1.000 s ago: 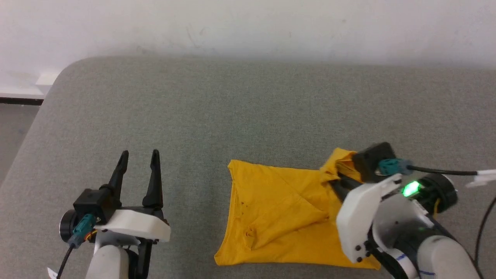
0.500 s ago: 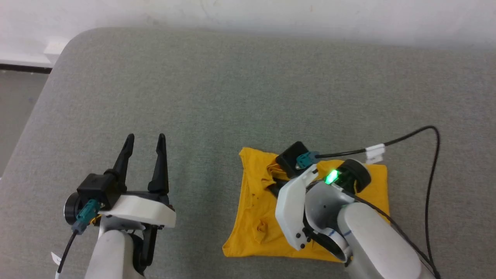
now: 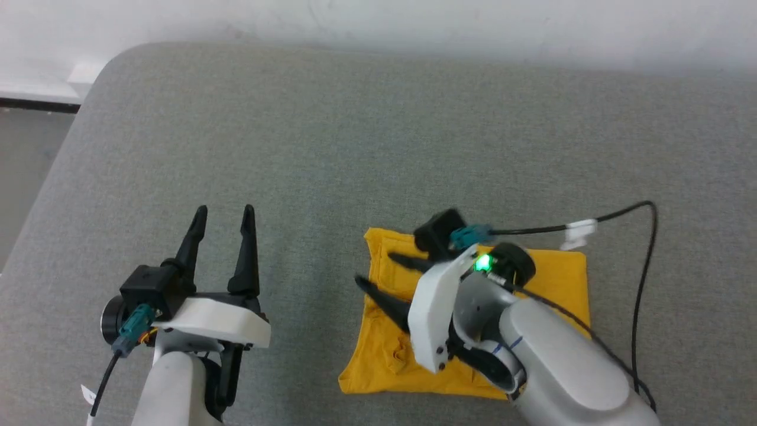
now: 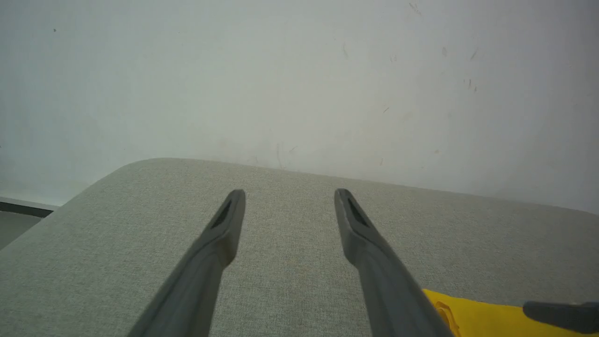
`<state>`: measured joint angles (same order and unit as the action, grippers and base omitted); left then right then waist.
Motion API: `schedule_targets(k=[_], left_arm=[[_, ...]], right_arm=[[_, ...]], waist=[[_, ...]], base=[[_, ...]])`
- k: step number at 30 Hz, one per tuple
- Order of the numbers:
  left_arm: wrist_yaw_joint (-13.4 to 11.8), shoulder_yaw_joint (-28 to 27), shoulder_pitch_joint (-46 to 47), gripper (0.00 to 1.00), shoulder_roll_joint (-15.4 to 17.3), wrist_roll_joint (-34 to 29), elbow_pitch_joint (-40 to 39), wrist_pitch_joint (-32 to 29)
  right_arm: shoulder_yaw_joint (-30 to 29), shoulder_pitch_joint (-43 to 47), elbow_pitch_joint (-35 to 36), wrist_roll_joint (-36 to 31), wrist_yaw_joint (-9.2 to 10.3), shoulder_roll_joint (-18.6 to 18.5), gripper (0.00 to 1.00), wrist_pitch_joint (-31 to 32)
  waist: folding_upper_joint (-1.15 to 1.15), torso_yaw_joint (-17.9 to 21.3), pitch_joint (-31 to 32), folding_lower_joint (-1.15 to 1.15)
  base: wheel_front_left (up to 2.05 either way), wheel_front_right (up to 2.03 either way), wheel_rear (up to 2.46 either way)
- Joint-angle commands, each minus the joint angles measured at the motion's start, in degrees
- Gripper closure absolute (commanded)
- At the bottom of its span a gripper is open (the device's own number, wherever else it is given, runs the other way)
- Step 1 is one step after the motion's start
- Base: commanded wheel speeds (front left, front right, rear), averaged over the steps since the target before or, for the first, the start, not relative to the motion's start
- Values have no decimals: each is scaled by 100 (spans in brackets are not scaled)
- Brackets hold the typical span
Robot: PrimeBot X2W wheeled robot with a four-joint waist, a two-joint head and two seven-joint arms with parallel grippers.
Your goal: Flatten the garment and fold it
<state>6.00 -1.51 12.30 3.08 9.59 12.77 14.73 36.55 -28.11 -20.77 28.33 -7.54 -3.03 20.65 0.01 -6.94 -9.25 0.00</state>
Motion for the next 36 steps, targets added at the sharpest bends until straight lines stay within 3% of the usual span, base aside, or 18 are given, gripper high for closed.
schedule_targets(k=[1,7,8,16,20,25,29,36], left_arm=[[-8,-24,7,0,-20,-17,14,27],[7,-109,-104,0,-20,-95,-23,27],[7,-109,-104,0,-20,-95,-23,27],[21,-139,-219,0,-20,-103,-77,27],[20,-136,-243,0,-20,-95,-116,27],[24,-88,-239,0,-20,-77,-127,27],[31,-41,-238,0,-20,-69,-125,27],[41,16,-236,0,-20,-57,-85,27]], right_arm=[[-125,-62,212,90,5,14,0,-335],[-1099,332,1119,-207,5,14,0,-1829],[-1099,332,1119,-207,5,14,0,-1829],[-3033,1531,2002,-714,5,15,0,-2533],[-3749,2006,2066,-727,5,15,0,-2507],[-4289,2416,1612,-469,5,15,0,-2198],[-4321,2543,1055,-80,5,15,0,-1747],[-3907,2411,-73,1278,5,15,0,-1020]], waist=[[-1,84,85,0],[-1,275,278,0],[-1,275,278,0],[-1,483,466,0],[-1,550,489,0],[-1,560,503,0],[-1,548,519,0],[-1,483,549,0]], base=[[0,0,0],[0,0,0],[0,0,0],[0,0,0],[0,0,0],[0,0,0],[0,0,0],[0,0,0]])
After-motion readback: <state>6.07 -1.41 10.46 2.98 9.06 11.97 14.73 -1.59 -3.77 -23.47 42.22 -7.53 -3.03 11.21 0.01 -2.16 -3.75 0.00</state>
